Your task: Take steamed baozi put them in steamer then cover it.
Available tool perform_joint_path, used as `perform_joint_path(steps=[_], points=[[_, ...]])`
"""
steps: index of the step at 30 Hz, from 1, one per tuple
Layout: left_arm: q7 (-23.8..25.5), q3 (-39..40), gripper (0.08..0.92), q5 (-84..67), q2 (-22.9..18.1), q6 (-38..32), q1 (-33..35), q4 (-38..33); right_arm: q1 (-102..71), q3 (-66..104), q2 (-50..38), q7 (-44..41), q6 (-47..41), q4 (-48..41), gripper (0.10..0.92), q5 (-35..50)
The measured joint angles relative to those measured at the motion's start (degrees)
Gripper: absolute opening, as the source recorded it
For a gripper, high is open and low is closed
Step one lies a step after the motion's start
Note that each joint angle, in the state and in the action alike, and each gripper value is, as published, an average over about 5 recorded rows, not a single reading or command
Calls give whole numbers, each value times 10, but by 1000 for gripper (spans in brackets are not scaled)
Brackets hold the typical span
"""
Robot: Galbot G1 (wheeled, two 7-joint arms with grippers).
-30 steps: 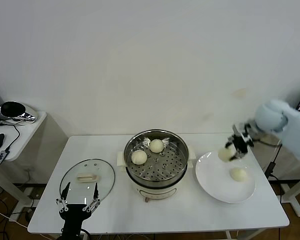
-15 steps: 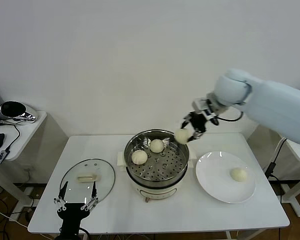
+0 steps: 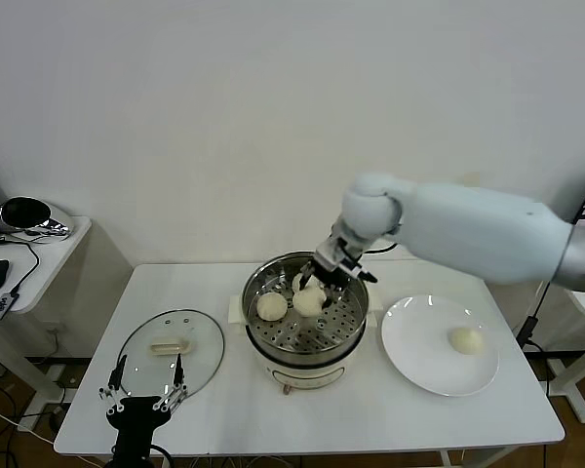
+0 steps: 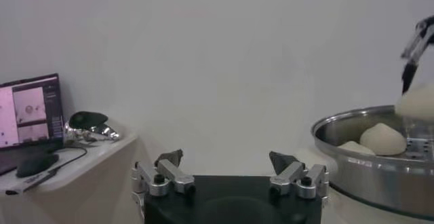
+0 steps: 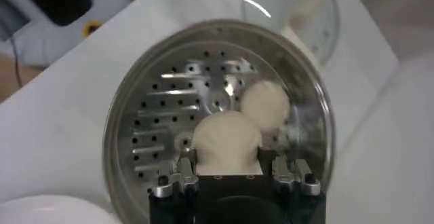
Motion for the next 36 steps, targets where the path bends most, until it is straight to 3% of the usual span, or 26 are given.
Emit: perform_joint_path(steps=[15,18,23,27,36], points=[[-2,-1,823,-3,-1,-3,-3,10,-38,-11,37,6,115,-14,580,-91],[-2,-1,823,-3,-2,-4,-3,11,-39,-13,38,5,124,-12,606,-95],[-2,-2,823,-3,-1,-5,-3,10,-31,-14,34,0,130,-6,763,-95],[-2,-3,823,-4,1,-5,-1,8,-15,-7,21,-11,123,0,817,-88],[-2,-2,823,-7,10,-5,-1,3,30,20,-63,-29,13,35,823,-39]])
